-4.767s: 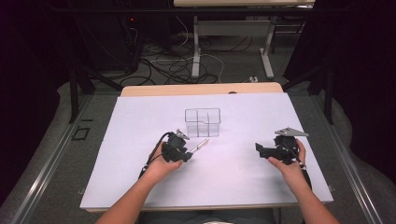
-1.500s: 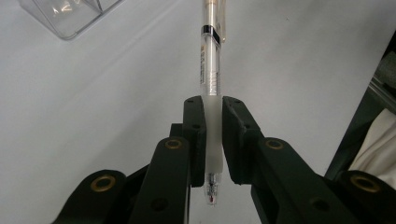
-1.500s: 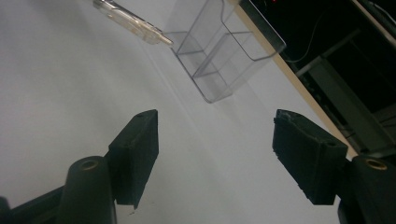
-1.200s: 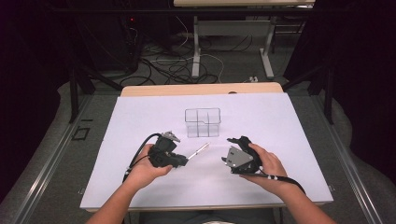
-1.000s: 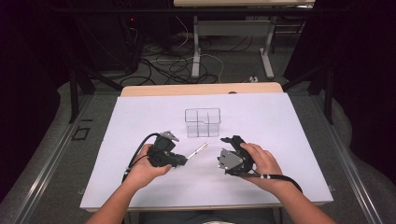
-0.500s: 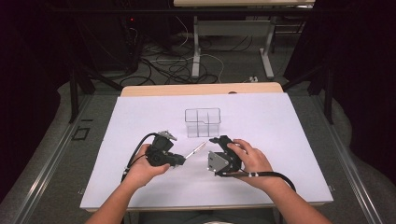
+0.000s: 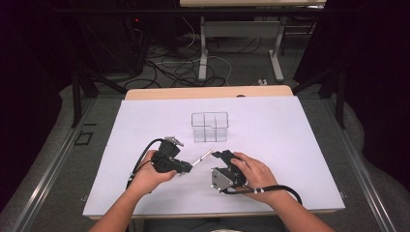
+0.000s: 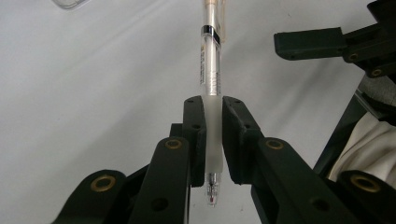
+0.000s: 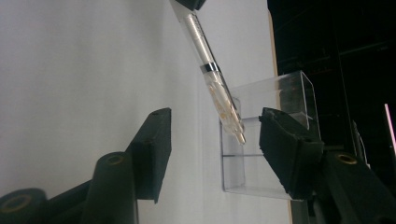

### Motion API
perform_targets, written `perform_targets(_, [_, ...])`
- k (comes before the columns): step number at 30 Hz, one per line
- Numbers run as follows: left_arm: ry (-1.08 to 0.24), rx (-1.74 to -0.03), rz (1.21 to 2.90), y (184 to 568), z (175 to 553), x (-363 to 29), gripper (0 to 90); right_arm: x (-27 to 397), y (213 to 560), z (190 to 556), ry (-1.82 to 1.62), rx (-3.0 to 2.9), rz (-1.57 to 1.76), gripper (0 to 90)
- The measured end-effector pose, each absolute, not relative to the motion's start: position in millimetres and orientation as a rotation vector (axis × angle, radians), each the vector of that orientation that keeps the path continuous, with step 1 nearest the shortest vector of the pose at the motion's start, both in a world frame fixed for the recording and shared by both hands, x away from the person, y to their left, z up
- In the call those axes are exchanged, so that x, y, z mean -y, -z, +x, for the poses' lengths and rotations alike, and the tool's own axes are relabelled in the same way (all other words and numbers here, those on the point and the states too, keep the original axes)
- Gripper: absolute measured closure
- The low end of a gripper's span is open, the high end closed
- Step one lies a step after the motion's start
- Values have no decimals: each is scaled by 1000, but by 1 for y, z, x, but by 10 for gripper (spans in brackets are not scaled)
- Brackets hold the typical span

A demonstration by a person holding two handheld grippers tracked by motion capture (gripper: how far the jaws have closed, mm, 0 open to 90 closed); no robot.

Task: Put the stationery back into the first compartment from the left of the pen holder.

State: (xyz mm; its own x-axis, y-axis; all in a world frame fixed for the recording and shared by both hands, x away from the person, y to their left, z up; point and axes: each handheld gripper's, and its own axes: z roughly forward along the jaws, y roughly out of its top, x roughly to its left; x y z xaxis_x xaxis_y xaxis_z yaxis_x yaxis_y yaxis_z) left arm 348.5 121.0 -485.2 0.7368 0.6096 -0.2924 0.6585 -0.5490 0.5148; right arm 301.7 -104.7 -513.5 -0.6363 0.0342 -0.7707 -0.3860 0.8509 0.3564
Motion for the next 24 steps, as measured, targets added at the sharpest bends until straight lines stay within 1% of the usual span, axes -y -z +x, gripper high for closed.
perform_targets(7, [122,-932,2336,489,345,-112,802,103,520,297,-616,-2150,-329,512])
perform_targets(16, [156,-916,2352,492,342,-102,802,99,528,293,-500,-2137,-444,626])
perform_targets(24, [181,-905,2354,493,338,-95,802,95,531,292,-434,-2112,-521,676])
